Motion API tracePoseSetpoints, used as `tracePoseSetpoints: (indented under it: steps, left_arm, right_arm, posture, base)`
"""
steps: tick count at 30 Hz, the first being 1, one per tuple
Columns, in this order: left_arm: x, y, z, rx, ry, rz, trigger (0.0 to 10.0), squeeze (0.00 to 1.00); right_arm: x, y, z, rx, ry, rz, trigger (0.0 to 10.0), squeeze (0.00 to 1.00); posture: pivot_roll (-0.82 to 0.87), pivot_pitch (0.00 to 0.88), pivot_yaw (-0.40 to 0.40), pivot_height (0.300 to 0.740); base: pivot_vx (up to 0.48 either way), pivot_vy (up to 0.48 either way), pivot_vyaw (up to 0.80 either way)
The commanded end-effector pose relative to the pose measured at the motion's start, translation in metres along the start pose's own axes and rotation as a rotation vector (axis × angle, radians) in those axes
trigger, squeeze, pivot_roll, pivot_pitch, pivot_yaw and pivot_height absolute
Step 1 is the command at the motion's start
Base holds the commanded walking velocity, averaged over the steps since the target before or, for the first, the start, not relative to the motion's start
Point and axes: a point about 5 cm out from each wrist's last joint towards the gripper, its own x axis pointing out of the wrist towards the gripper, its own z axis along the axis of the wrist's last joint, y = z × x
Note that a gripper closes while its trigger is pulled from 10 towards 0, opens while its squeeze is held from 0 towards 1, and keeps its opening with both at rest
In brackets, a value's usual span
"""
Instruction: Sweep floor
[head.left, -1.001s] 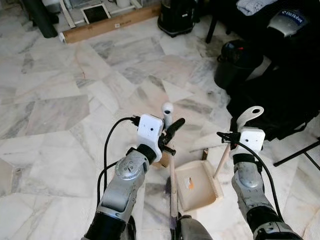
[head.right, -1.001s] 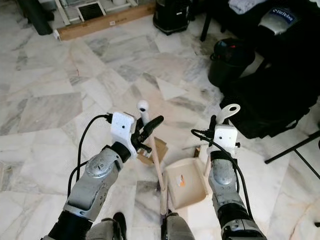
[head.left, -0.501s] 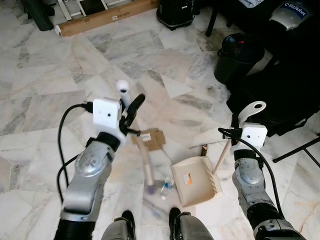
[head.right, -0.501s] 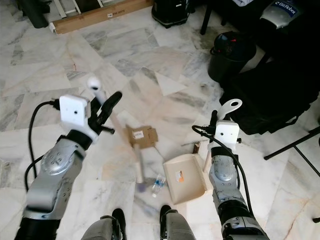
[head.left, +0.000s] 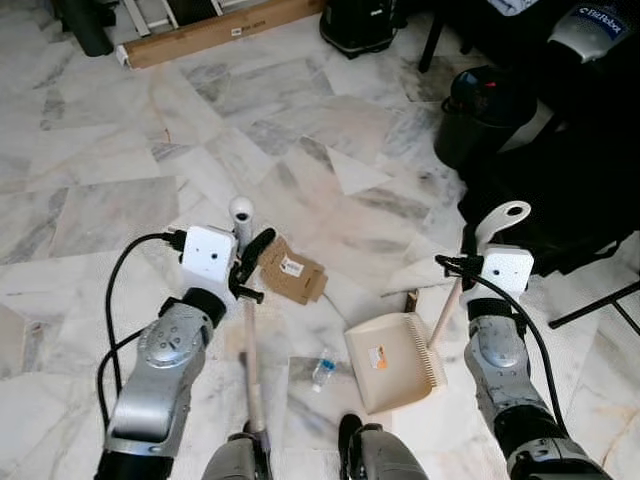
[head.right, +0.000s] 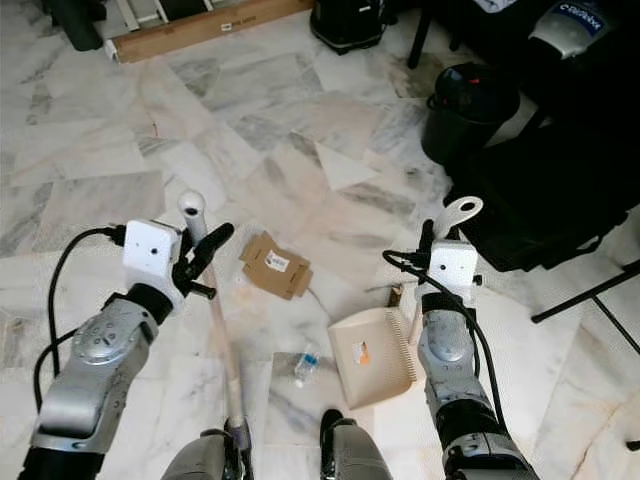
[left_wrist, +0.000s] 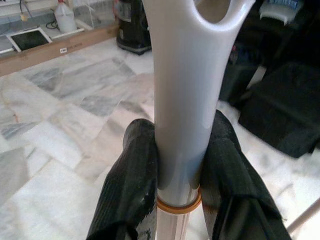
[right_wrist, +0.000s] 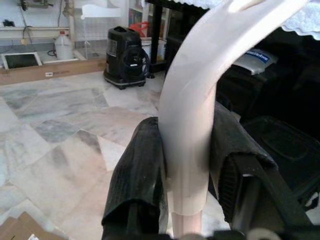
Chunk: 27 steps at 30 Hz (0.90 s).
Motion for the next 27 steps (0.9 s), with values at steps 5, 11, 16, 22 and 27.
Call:
tracePoseSetpoints:
  steps: [5,11,16,22,27]
  left_arm:
    - [0.015,-0.041,-0.002,-0.094,-0.015,-0.126,10.0,0.0]
    - [0.017,-0.056,-0.007,-0.09,0.059,-0.22,10.0,0.0]
    - [0.016,-0.044,-0.003,-0.063,0.019,-0.139,10.0,0.0]
    - [0.012,-0.024,0.004,0.003,-0.002,-0.059,10.0,0.0]
    - [0.005,-0.018,-0.002,0.047,0.058,-0.082,10.0,0.0]
  right_arm:
    - [-0.022,-0.007,-0.029,-0.02,0.151,-0.005,10.0,0.0]
    - [-0.017,-0.009,-0.026,-0.021,0.145,-0.015,10.0,0.0]
    - [-0.015,-0.007,-0.025,-0.016,0.144,-0.013,10.0,0.0]
    - [-0.016,-0.004,-0.026,-0.011,0.155,-0.001,10.0,0.0]
    - [-0.016,-0.006,-0.027,-0.015,0.163,-0.003,10.0,0.0]
  posture:
    - [-0.1,0.385,-0.042,0.74]
    - [-0.1,0.38,-0.04,0.74]
    - [-0.09,0.374,-0.039,0.74]
    - [-0.07,0.372,-0.041,0.74]
    - [-0.07,0.372,-0.045,0.74]
  base:
    - [0.0,0.0,0.0]
    - [0.0,0.0,0.0]
    - [0.0,0.0,0.0]
    - [0.0,0.0,0.0]
    - [0.0,0.0,0.0]
